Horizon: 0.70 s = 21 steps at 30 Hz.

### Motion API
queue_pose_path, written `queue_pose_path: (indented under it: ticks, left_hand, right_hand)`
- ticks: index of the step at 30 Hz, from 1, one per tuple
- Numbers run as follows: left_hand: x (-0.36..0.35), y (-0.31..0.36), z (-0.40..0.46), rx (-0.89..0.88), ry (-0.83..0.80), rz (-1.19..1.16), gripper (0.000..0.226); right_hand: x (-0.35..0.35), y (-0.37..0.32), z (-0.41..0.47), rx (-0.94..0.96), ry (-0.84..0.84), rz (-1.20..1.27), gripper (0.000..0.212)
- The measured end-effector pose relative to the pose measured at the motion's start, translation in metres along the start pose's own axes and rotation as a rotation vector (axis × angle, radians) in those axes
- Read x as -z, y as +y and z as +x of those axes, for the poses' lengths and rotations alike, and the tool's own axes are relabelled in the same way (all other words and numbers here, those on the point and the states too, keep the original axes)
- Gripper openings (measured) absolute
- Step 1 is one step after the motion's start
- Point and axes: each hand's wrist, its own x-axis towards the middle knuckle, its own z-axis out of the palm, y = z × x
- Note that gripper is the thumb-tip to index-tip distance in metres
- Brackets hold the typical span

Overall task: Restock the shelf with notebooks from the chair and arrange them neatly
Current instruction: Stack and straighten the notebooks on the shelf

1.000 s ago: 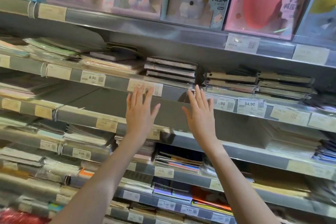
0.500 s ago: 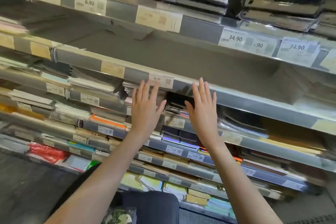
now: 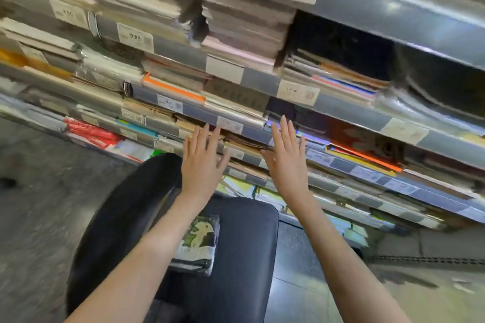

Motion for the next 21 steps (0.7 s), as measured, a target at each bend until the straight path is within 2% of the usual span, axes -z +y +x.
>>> queue_pose_path:
  ticks: [12,17,21]
  left_hand:
    - [-0.106,-0.085,-0.112,0.142,-0.256,0.051,0.059]
    - [-0.143,-0.119,-0.157,0.27,-0.395,0.042,0.061]
    - [-0.167,-0.144,-0.188,0.349,-0.445,0.037,0.066]
  right_hand:
    - [-0.165,-0.003,-0.07,0.0,-0.277,0.079,0.059]
    - [-0.227,-0.01,-0.1,0.02,-0.442,0.098,0.062]
    - [-0.269,-0.013,-0.113,-0.022,-0.553,0.183,0.065]
